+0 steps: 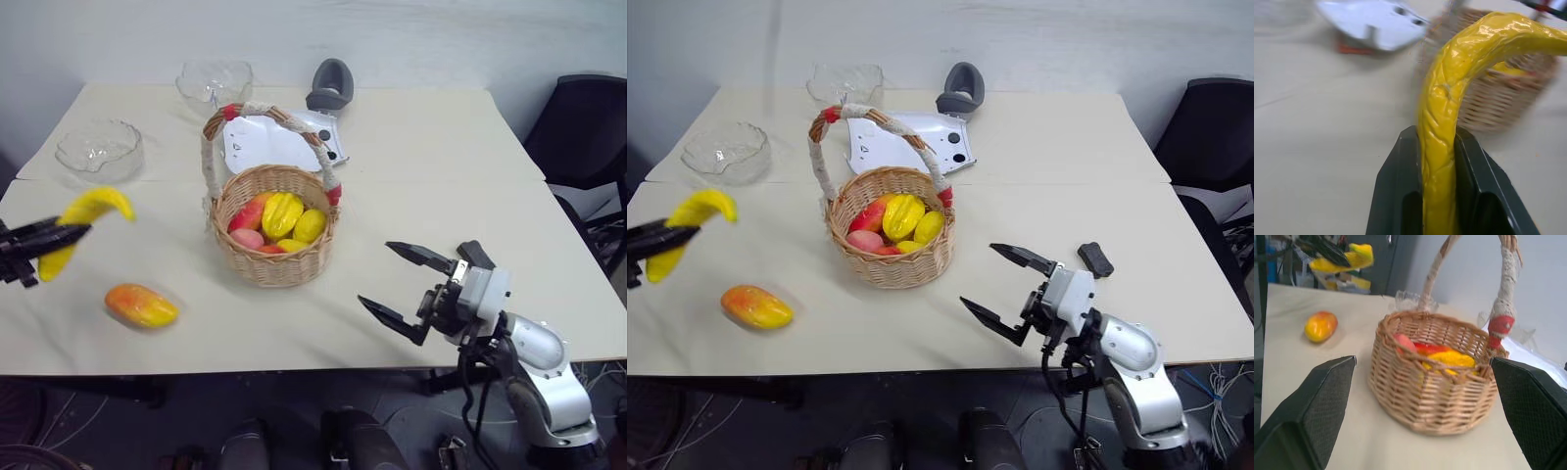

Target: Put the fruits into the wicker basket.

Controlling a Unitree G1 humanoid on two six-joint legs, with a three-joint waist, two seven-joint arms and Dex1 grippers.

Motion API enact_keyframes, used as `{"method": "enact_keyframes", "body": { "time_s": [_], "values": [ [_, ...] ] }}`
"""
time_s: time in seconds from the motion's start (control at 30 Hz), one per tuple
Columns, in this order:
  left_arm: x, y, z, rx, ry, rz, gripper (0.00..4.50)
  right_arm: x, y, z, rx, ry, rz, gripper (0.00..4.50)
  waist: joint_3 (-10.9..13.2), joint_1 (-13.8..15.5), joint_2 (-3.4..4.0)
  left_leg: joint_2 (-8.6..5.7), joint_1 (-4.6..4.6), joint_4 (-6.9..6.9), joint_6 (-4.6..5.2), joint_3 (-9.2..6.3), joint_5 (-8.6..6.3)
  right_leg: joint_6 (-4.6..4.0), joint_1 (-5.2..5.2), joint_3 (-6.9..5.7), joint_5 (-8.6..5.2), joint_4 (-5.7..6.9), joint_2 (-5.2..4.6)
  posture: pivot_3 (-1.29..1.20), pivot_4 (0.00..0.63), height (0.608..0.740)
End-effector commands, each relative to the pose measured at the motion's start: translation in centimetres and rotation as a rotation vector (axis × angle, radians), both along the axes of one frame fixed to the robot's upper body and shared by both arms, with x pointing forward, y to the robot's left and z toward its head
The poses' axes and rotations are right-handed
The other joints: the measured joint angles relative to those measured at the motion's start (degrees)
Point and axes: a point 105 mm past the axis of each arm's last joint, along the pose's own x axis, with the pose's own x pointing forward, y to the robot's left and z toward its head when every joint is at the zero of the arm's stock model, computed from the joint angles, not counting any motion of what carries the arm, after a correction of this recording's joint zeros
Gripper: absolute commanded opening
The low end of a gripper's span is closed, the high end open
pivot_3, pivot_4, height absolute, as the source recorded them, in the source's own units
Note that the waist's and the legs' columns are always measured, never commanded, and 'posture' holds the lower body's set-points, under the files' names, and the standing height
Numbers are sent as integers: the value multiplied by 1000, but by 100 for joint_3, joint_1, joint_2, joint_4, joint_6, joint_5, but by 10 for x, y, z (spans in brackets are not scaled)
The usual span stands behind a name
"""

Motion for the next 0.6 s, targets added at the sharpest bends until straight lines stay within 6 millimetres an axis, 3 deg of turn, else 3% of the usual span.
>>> {"method": "enact_keyframes", "body": {
  "time_s": [0.03,0.2,0.3,0.43,0.6],
  "values": [
    [1,-54,24,10,-76,-185,459,-4,-9,6,7,-31,-10,4500,4,53,6,0,4,0,2,-1,5,0,4,0,0,1,2,0,150,740],
    [52,-120,34,-75,-220,-135,459,-3,-7,7,22,-32,-20,4500,16,77,31,-16,58,2,24,6,22,18,61,22,9,-8,5,0,150,740],
    [67,-143,39,-98,-276,-126,459,-4,-4,7,26,-30,-19,4500,16,32,26,-19,53,2,21,4,24,48,61,33,26,-5,12,0,150,740],
    [85,-167,22,-70,-241,-111,459,-5,-1,6,30,-28,-26,4500,16,-15,26,-24,51,2,-21,9,15,64,38,77,20,-1,33,0,150,740],
    [93,-160,31,-49,-304,-61,2059,-5,1,6,37,-27,-42,4500,16,-13,25,-7,56,8,-48,12,2,68,29,126,17,-5,79,0,150,740]
  ]
}}
